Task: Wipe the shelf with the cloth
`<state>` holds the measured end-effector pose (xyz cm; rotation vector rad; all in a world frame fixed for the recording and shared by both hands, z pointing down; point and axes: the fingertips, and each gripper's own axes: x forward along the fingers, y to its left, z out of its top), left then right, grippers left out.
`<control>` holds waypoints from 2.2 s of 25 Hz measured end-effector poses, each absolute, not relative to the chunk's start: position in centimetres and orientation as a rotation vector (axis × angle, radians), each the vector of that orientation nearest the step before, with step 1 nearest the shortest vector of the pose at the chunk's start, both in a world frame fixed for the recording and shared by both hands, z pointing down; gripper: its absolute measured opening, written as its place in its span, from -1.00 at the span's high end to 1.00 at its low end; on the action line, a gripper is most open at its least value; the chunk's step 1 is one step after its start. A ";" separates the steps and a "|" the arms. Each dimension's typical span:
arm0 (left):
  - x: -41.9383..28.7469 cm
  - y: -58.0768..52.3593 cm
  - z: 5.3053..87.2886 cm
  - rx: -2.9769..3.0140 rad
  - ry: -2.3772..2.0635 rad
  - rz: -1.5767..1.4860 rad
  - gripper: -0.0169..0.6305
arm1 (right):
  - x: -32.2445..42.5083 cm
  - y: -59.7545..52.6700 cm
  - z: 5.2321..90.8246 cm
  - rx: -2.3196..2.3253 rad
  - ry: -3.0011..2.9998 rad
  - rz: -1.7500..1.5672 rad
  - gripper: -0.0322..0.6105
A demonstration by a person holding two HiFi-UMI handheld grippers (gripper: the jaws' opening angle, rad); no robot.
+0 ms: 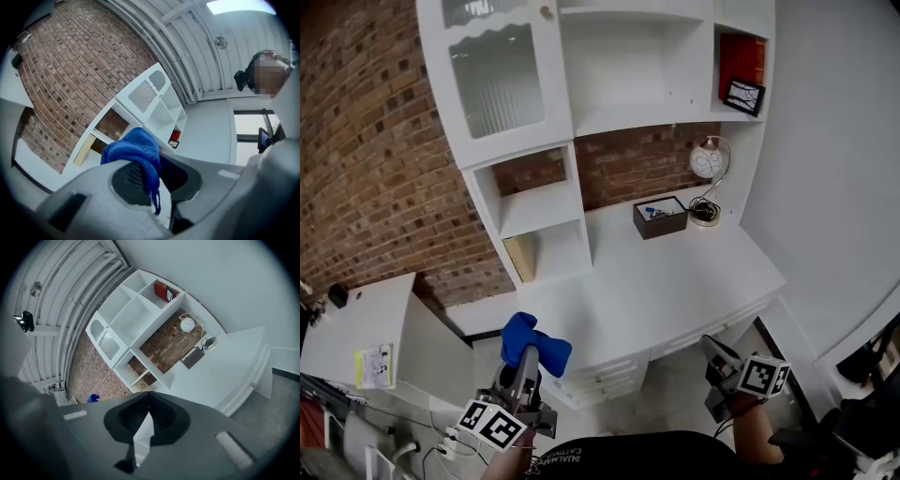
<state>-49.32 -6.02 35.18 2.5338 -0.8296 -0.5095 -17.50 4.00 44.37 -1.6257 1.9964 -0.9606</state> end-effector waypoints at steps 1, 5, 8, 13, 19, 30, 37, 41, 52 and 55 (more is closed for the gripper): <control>-49.3 -7.2 34.7 2.546 -0.821 -0.509 0.83 | -17.6 2.9 44.3 -1.624 1.989 -0.955 0.88; -49.3 -11.4 33.4 2.609 -0.766 -0.494 0.83 | -17.5 -1.1 43.3 -1.643 1.931 -0.918 0.88; -49.6 -14.0 33.1 2.630 -0.725 -0.493 0.83 | -18.0 -3.6 42.7 -1.663 1.925 -0.887 0.88; -49.0 -16.5 33.8 2.661 -0.618 -0.462 0.83 | -18.5 -5.7 43.5 -1.680 1.888 -0.895 0.88; -48.7 -18.0 35.4 2.636 -0.569 -0.443 0.83 | -18.7 -6.9 44.0 -1.751 1.886 -0.942 0.88; -48.6 -21.1 36.8 2.560 -0.652 -0.436 0.83 | -16.8 -9.7 43.9 -1.777 1.872 -0.915 0.88; -44.8 -22.1 36.9 2.575 -0.717 -0.430 0.82 | -13.6 -12.5 43.4 -1.737 1.995 -0.884 0.88; -40.5 -23.3 35.8 2.590 -0.740 -0.467 0.82 | -9.6 -13.9 43.2 -1.740 2.091 -0.859 0.88; -27.3 -26.7 28.9 2.740 -0.943 -0.571 0.82 | 3.7 -18.5 40.3 -1.679 2.407 -0.748 0.88; -24.3 -27.4 23.7 2.874 -0.985 -0.641 0.83 | 7.1 -19.7 40.5 -1.656 2.451 -0.734 0.88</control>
